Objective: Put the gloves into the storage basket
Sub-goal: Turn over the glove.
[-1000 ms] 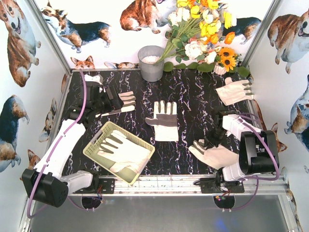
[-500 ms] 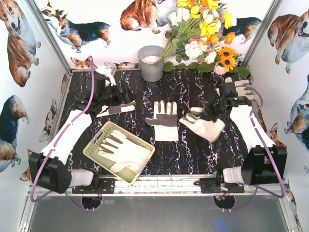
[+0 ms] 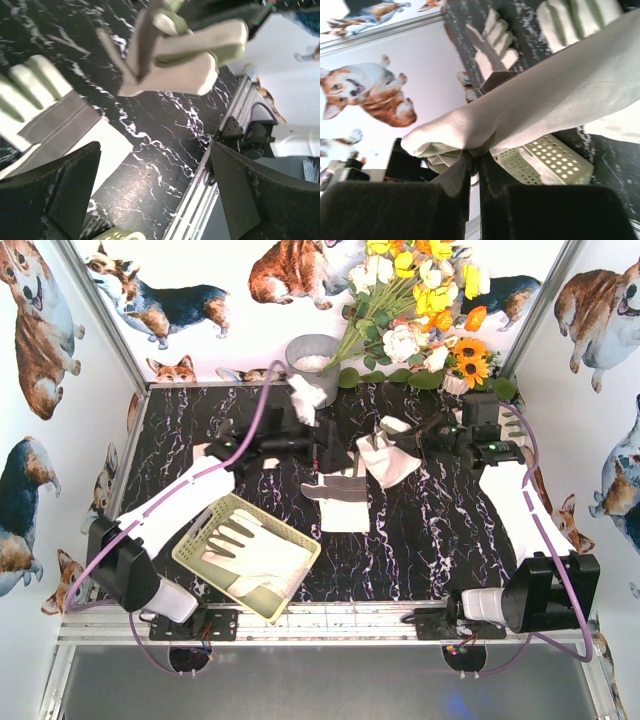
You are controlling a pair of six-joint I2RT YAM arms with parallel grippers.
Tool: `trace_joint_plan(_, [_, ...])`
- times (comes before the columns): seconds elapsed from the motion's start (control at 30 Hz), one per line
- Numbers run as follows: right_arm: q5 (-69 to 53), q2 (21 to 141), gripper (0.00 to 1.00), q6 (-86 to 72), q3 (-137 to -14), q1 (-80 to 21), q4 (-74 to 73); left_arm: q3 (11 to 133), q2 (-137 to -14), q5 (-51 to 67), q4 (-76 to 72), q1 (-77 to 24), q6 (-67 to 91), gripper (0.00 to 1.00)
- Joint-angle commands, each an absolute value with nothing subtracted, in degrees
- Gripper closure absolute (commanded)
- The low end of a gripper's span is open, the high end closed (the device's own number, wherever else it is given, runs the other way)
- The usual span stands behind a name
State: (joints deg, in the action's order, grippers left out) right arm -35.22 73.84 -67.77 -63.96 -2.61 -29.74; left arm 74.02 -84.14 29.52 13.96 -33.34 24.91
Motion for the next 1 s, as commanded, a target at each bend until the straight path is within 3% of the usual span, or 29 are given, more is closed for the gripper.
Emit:
trace_joint_plan(0.0, [-40.6, 72.0, 1.0, -76.9, -65.4, -2.8, -17.8, 78.1, -87.1, 31.9, 12.3, -36.0, 20.8, 0.14])
trace_joint_plan(0.23, [-44.2, 72.0, 1.0, -82.2, -66.4, -3.8, -15.2, 79.8, -92.1, 31.1, 3.3, -36.0, 23.8, 0.1])
trace_joint_plan(0.43, [-45.5, 72.3, 1.0, -85.2, -65.9, -5.8, -13.4, 82.0, -95.7, 31.4, -3.6, -36.5, 28.6, 0.13])
trace_joint_plan(0.47, [-45.4, 72.4, 1.0, -85.2, -65.9, -6.1, -13.4, 82.2, -96.1, 31.5, -4.5, -36.5, 29.3, 0.21])
trace_joint_plan(0.6, [-43.4, 71.7, 1.0, -83.7, -64.8, -7.2, -13.6, 81.9, -95.5, 31.0, -4.3, -36.5, 30.5, 0.82])
trace_joint_plan(0.63, [-42.8, 71.4, 0.96, -82.8, -64.4, -7.3, -13.0, 81.9, -95.2, 30.7, -3.5, -36.5, 30.4, 0.97])
trace_joint_plan(0.67, [-42.2, 71.1, 0.88, -81.9, -64.0, -7.3, -12.6, 81.8, -95.0, 30.3, -2.7, -36.4, 30.5, 1.0])
trace_joint_plan(0.8, [-40.8, 70.0, 0.51, -75.4, -64.0, -7.3, -13.2, 79.5, -92.5, 29.2, -3.2, -36.4, 32.3, 1.0])
trace_joint_plan(0.97, [-37.7, 68.7, 0.24, -61.8, -68.7, -7.8, -25.3, 79.9, -91.1, 25.4, 1.3, -34.0, 42.5, 1.0])
